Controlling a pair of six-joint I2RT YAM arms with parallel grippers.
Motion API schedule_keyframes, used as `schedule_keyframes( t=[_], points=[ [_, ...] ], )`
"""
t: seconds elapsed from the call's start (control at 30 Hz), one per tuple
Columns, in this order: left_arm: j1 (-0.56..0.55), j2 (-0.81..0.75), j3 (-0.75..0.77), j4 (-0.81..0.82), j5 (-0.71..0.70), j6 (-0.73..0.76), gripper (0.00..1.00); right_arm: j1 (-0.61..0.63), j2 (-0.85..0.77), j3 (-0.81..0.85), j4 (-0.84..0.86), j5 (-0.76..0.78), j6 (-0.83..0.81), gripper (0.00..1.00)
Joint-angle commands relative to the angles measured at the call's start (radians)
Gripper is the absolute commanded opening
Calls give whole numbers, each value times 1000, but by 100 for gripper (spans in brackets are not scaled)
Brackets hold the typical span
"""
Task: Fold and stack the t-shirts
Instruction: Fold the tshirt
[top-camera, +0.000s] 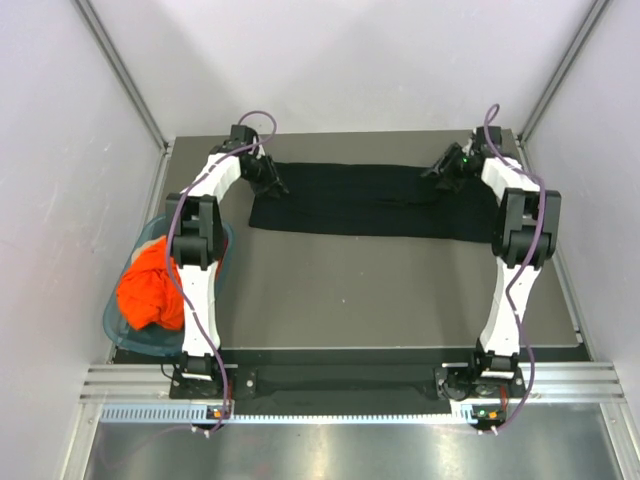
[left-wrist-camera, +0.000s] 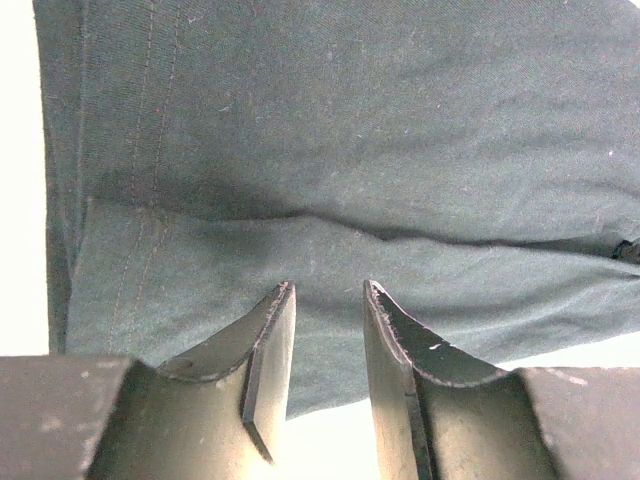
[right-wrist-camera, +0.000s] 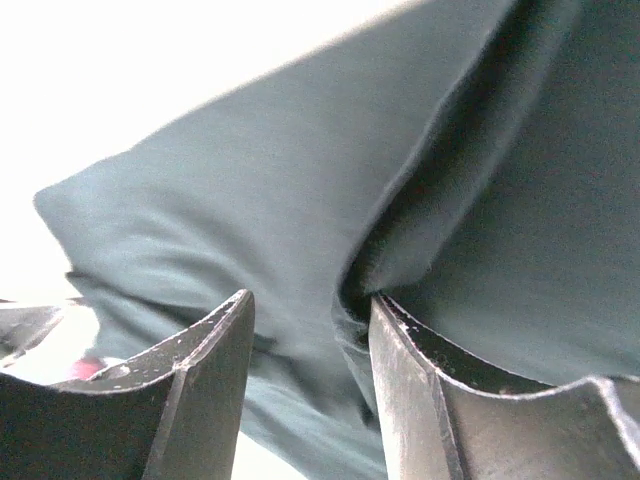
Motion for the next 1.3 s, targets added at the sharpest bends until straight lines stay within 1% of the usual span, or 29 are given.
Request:
schedule_keyframes(
  t=[0.0,0.03,0.07,0.1,0.17,0.2,0.23,0.27,0.3,0.33,0.37,0.43,0.5,0.57,0.6,0.7,0.8,0.87,1.0,1.13,1.23,1.27],
  points=[
    [5,-81,2,-18,-5,22,39,85,21,114,236,-100,163,49],
    [5,-81,1,-15,-5,19,39,92,43,142,284,-124,209,49],
    [5,-81,2,-15,1,16,39,124,102,216,321,-153,260,49],
    [5,-80,2,-15,4,15,39,142,129,252,416,-216,367,49],
    [5,-79,5,-16,9,10,39,144,163,306,478,-247,430,48],
    [5,-83,7,-18,10,10,39,133,163,346,470,-241,420,48],
    [5,-87,4,-16,7,13,39,126,160,364,390,-231,398,49],
    [5,-89,1,-16,7,15,39,115,147,377,354,-223,377,49],
    [5,-98,-2,-18,0,18,39,107,137,365,332,-217,342,49],
    [5,-96,-4,-18,-2,24,39,72,121,351,311,-205,317,49],
    [5,-99,-7,-21,-7,29,39,63,85,313,248,-189,291,49],
    [5,-103,-12,-21,-16,33,39,40,48,277,199,-148,198,49],
    [5,-101,-16,-19,-10,35,39,20,9,254,69,-75,88,50],
    [5,-93,-15,-15,1,32,39,1,-14,230,-28,-36,27,52],
    [5,-92,-13,-15,12,27,40,-17,-23,217,-50,1,-18,52],
    [0,-86,-19,-10,27,19,40,-60,-66,150,-76,50,-91,53],
    [-9,-84,-28,-11,27,29,40,-88,-77,139,-97,87,-158,53],
    [-12,-84,-32,-11,27,30,40,-106,-83,141,-149,118,-186,52],
    [-12,-81,-27,-15,26,29,40,-129,-130,70,-160,177,-246,52],
    [-12,-73,-22,-16,29,24,40,-151,-126,47,-145,162,-257,51],
    [-12,-69,-21,-16,33,19,40,-143,-95,76,-101,112,-263,51],
    [-12,-66,-19,-16,33,18,40,-132,-86,100,-62,87,-258,51]
  ],
)
